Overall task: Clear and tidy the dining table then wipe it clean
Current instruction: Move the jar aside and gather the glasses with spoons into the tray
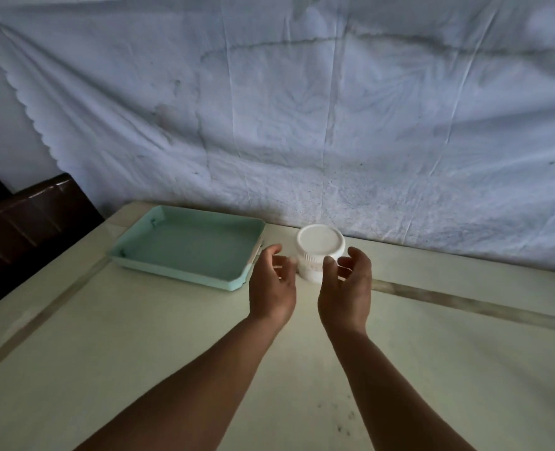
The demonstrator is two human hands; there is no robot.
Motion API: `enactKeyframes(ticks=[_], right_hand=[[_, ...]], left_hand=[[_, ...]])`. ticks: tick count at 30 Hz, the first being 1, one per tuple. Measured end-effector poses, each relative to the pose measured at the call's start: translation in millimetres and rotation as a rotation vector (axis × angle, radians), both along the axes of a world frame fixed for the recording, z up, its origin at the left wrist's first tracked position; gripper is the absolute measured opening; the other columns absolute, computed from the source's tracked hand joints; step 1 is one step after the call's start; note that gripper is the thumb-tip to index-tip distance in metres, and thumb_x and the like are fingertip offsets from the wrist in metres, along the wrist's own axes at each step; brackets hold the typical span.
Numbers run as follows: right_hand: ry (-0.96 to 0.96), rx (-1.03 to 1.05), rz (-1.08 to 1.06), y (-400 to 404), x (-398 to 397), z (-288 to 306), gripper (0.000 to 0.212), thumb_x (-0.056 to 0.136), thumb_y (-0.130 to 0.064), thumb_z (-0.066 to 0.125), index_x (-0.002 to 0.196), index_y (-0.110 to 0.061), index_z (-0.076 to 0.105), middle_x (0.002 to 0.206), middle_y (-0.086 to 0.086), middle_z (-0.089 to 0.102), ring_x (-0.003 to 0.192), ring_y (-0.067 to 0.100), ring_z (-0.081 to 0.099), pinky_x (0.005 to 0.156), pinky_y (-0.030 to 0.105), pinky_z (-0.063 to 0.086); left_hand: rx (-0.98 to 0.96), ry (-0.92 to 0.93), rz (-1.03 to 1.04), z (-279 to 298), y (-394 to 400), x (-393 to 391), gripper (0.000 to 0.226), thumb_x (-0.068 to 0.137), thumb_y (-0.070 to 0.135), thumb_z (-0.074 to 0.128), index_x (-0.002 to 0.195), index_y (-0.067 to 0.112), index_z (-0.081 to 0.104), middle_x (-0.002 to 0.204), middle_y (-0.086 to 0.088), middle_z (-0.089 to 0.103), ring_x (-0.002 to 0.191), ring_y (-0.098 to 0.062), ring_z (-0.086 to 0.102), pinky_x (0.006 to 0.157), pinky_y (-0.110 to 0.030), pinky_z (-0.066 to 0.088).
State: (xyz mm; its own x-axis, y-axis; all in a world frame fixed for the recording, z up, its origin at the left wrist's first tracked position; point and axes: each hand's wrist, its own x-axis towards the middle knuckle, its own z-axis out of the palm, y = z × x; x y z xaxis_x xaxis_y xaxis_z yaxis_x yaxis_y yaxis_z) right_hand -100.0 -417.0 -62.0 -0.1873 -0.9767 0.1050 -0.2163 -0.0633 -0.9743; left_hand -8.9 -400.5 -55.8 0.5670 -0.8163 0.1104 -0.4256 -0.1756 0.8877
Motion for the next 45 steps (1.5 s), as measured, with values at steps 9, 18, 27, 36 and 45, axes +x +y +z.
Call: enactKeyframes(ticks=[9, 18, 27, 36, 45], right_hand=[[-0.035, -0.023, 0.147, 142.5, 36.7, 42.4, 0.019, 0.098, -0.029, 0.044, 0.106, -0.015, 0.053, 0.090, -0.006, 0.060, 0.085, 0.015, 0.061, 0.072, 0.023, 0.043], [0.053, 0.009, 0.396, 300.5, 124.7, 38.1, 0.012, 0.098, -0.030, 0.043, 0.099, -0.021, 0.052, 0.084, -0.010, 0.059, 0.084, 0.019, 0.063, 0.076, 0.033, 0.050], [0.084, 0.117, 0.567, 410.9, 207.1, 40.0, 0.024, 0.098, -0.034, 0.043, 0.110, -0.018, 0.056, 0.092, -0.004, 0.064, 0.087, 0.017, 0.063, 0.074, 0.029, 0.048], [0.188, 0.328, 0.738, 417.5, 245.9, 31.8, 0.050, 0.099, -0.033, 0.042, 0.146, -0.020, 0.029, 0.144, 0.003, 0.047, 0.127, 0.023, 0.049, 0.095, 0.027, 0.036], [0.216, 0.440, 0.816, 335.2, 307.2, -6.3, 0.060, 0.099, -0.036, 0.040, 0.151, -0.019, 0.014, 0.153, 0.013, 0.033, 0.136, 0.030, 0.038, 0.106, 0.037, 0.033]], left_hand=[[-0.087, 0.016, 0.088, 36.6, 151.3, 18.6, 0.028, 0.095, 0.031, 0.043, 0.120, 0.020, 0.050, 0.116, 0.000, 0.059, 0.098, -0.011, 0.057, 0.081, -0.021, 0.044], [-0.080, 0.053, 0.328, 47.5, 334.1, 102.9, 0.029, 0.096, 0.032, 0.043, 0.122, 0.020, 0.050, 0.122, 0.001, 0.058, 0.102, -0.011, 0.058, 0.085, -0.023, 0.048], [0.002, 0.094, 0.419, 37.5, 456.6, 187.6, 0.032, 0.095, 0.032, 0.041, 0.124, 0.019, 0.047, 0.119, -0.004, 0.060, 0.102, -0.016, 0.058, 0.089, -0.035, 0.050], [0.171, 0.326, 0.347, 15.5, 469.4, 236.8, 0.059, 0.092, 0.036, 0.052, 0.143, 0.024, 0.025, 0.146, 0.002, 0.040, 0.127, -0.017, 0.046, 0.093, -0.030, 0.038], [0.387, 0.304, 0.353, -17.0, 407.1, 290.8, 0.091, 0.079, 0.029, 0.071, 0.147, 0.026, 0.011, 0.150, -0.005, 0.035, 0.136, -0.023, 0.038, 0.104, -0.036, 0.040]])
